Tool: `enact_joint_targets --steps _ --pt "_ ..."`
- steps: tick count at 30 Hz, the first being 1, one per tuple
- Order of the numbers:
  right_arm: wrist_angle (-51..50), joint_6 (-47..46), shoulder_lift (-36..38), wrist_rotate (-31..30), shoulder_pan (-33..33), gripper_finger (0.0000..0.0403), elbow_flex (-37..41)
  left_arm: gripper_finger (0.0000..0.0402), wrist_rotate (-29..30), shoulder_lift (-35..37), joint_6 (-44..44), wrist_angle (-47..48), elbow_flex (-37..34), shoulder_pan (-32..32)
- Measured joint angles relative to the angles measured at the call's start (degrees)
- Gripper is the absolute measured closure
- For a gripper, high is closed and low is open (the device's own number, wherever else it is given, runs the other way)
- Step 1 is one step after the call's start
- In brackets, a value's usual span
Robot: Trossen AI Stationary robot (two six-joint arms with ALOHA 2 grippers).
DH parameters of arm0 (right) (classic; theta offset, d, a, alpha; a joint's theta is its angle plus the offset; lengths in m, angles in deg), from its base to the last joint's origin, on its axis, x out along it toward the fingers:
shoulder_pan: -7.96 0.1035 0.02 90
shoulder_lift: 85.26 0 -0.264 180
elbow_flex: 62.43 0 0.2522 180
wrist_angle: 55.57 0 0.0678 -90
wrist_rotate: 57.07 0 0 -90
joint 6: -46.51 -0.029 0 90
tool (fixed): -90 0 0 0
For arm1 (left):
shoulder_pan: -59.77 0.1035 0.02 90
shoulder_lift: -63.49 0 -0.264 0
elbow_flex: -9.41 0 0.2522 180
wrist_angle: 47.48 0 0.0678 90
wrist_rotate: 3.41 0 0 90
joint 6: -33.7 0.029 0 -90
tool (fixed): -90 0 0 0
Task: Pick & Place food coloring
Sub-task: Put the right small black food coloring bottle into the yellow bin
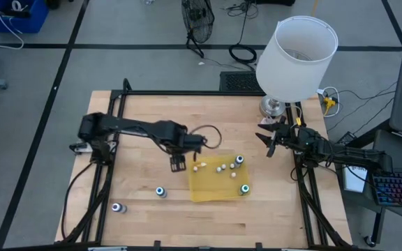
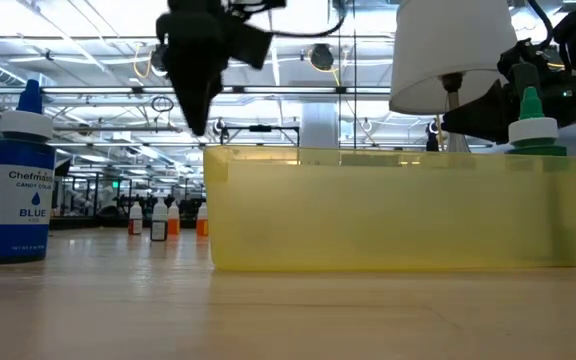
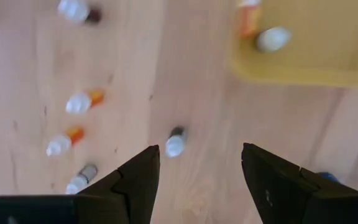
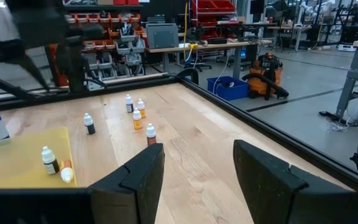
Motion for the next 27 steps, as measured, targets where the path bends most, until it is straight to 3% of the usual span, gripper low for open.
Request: enact_joint_targets --steps 10,27 --pt "0.0 0.0 -0.2 0.0 0.0 0.0222 0.0 0.0172 -1.3 7.3 -0.9 -16.7 -22.3 4.3" --pt "0.0 0.0 -0.2 0.0 0.0 0.0222 0.0 0.0172 -2.3 7.3 1.6 -30.7 -33.9 4.2"
